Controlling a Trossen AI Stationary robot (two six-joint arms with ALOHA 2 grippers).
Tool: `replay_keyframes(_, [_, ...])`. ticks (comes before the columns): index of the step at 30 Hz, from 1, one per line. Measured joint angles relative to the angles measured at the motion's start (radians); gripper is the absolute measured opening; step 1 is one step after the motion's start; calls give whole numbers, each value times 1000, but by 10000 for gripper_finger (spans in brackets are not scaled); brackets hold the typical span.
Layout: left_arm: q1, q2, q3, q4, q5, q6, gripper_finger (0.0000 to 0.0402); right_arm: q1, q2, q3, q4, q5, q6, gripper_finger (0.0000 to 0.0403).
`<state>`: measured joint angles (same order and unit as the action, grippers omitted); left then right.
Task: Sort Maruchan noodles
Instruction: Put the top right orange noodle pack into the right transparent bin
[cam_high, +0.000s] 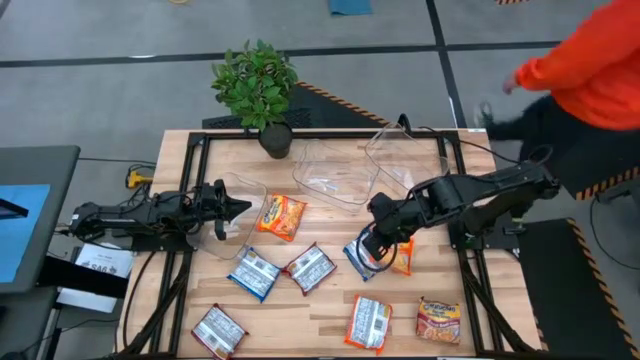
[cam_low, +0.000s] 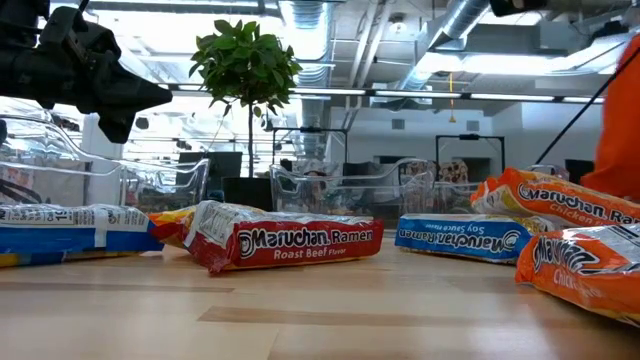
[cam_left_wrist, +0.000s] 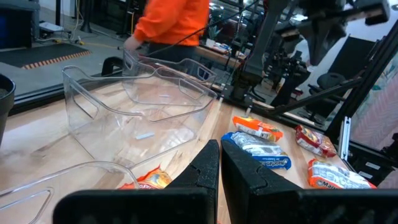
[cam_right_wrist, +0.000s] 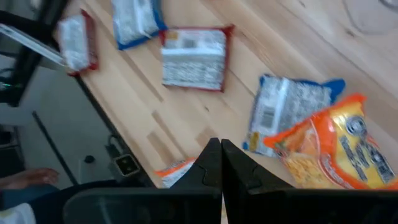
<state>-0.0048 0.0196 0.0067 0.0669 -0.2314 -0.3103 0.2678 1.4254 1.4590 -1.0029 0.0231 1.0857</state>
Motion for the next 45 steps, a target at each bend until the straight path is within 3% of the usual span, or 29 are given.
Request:
replay_keyframes(18, [0,0,0,0,0,0,0,-70,0,111,202,0,-217,16])
replay_keyframes(33, [0,0,0,0,0,0,0,-123,0,115,394,0,-302,17])
replay_keyframes(45, [0,0,0,0,0,0,0,-179,0,115,413,28,-301,16])
